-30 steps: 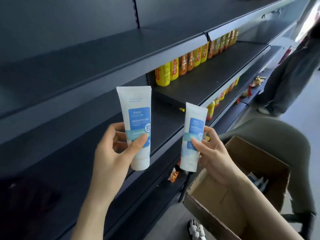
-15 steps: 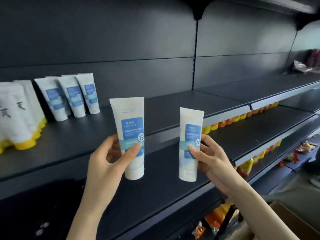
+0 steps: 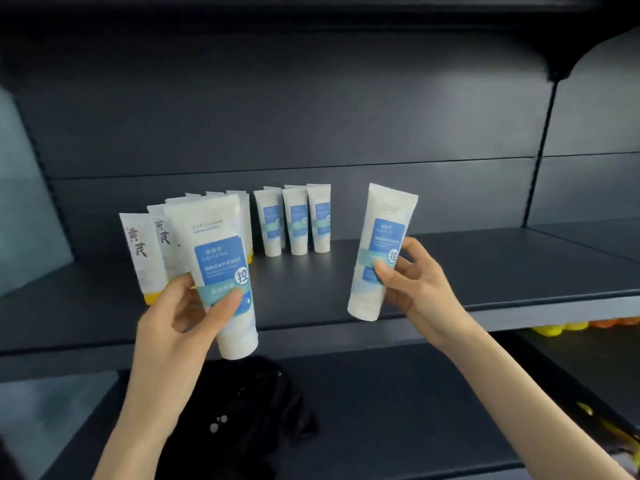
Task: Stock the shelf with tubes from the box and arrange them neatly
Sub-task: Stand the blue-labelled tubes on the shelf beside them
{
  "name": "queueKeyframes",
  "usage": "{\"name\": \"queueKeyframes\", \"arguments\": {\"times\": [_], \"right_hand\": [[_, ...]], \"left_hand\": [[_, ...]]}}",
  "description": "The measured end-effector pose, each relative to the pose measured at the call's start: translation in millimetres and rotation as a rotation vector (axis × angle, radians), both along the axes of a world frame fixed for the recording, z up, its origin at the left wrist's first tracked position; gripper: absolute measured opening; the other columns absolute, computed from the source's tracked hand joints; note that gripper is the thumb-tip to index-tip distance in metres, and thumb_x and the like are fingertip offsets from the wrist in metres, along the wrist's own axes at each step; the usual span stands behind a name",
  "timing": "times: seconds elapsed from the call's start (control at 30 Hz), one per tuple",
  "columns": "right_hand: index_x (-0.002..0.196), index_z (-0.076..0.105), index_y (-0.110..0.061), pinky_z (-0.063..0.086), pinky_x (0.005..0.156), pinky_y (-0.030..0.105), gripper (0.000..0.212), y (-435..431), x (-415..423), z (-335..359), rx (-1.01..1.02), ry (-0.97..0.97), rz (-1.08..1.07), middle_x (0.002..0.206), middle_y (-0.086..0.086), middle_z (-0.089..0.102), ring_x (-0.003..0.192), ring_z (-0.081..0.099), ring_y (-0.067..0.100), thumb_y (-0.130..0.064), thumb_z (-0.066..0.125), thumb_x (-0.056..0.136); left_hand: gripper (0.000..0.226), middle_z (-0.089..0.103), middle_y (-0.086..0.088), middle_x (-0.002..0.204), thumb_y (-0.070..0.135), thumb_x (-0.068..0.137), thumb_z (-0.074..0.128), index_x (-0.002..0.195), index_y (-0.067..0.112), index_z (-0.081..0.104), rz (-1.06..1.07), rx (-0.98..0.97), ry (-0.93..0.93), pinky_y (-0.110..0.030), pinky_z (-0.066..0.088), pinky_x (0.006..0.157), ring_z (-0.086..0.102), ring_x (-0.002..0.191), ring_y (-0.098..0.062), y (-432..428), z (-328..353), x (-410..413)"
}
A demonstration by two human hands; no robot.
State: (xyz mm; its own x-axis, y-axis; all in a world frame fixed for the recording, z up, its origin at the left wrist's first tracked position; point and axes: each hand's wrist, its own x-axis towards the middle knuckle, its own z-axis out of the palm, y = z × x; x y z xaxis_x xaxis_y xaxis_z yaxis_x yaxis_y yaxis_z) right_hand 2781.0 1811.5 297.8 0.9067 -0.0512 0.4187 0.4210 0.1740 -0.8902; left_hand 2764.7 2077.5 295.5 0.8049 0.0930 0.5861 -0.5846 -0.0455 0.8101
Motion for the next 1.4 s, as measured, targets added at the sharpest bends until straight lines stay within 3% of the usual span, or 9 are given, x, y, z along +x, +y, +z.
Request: {"name": "queueKeyframes", "arguments": {"times": [0.17,0.23,0.4,0.6,0.97,1.3,1.4], "right_hand": [[0.107,0.052,-0.013,0.057,0.079,0.041,0.028,20,69,22,-0.030,-0.006,0.008,0.111,0.009,0.069,0.097,0.068,0.024,-0.011,0.067,0.084],[0.107,0.050,-0.014,0.057,0.078,0.039,0.027,27,99,25,-0.057,0.019,-0.008,0.114,0.010,0.066,0.097,0.067,0.023,-0.008,0.066,0.086],[0.109,0.045,-0.013,0.053,0.089,0.041,0.033,49,172,18,-0.170,0.094,-0.056,0.115,0.011,0.061,0.104,0.060,0.024,-0.005,0.068,0.085],[0.120,0.038,-0.009,0.046,0.088,0.028,0.042,82,228,-8,-0.402,0.094,-0.089,0.120,0.005,0.055,0.108,0.053,0.016,-0.009,0.065,0.088],[0.119,0.037,-0.007,0.045,0.091,0.036,0.043,109,263,-13,-0.496,0.090,-0.210,0.126,0.010,0.055,0.118,0.053,0.026,-0.015,0.066,0.088],[0.119,0.039,-0.005,0.045,0.095,0.032,0.044,123,272,-14,-0.464,0.113,-0.299,0.130,0.011,0.054,0.122,0.052,0.025,-0.013,0.068,0.086],[0.120,0.041,-0.004,0.044,0.088,0.028,0.047,123,272,-13,-0.472,0.158,-0.312,0.126,0.011,0.055,0.116,0.054,0.023,-0.016,0.070,0.085]], "left_hand": [[0.021,0.072,0.013,0.093,0.037,0.068,0.069,0.088,0.043,0.067,0.101,0.017,-0.024,-0.011,0.052,0.064,0.068,0.081,0.000,13,6,-2],[0.020,0.072,0.014,0.092,0.034,0.069,0.069,0.086,0.044,0.067,0.130,0.015,-0.025,-0.009,0.051,0.061,0.068,0.080,0.001,12,7,0],[0.023,0.073,0.010,0.094,0.031,0.069,0.069,0.092,0.035,0.066,0.193,-0.009,-0.014,-0.014,0.054,0.061,0.069,0.081,-0.004,3,11,13],[0.029,0.073,0.009,0.096,0.031,0.069,0.070,0.098,0.028,0.065,0.278,-0.002,-0.015,-0.017,0.055,0.063,0.069,0.083,-0.005,-4,15,26],[0.030,0.073,0.016,0.094,0.031,0.066,0.069,0.096,0.030,0.064,0.335,0.039,-0.010,-0.012,0.053,0.063,0.068,0.083,-0.001,8,11,36],[0.031,0.072,0.018,0.095,0.029,0.068,0.068,0.098,0.030,0.062,0.255,0.056,-0.010,-0.013,0.054,0.062,0.068,0.084,-0.002,29,15,64],[0.033,0.071,0.018,0.095,0.032,0.067,0.068,0.099,0.030,0.062,0.223,0.065,-0.009,-0.013,0.054,0.062,0.068,0.085,-0.002,40,16,69]]}}
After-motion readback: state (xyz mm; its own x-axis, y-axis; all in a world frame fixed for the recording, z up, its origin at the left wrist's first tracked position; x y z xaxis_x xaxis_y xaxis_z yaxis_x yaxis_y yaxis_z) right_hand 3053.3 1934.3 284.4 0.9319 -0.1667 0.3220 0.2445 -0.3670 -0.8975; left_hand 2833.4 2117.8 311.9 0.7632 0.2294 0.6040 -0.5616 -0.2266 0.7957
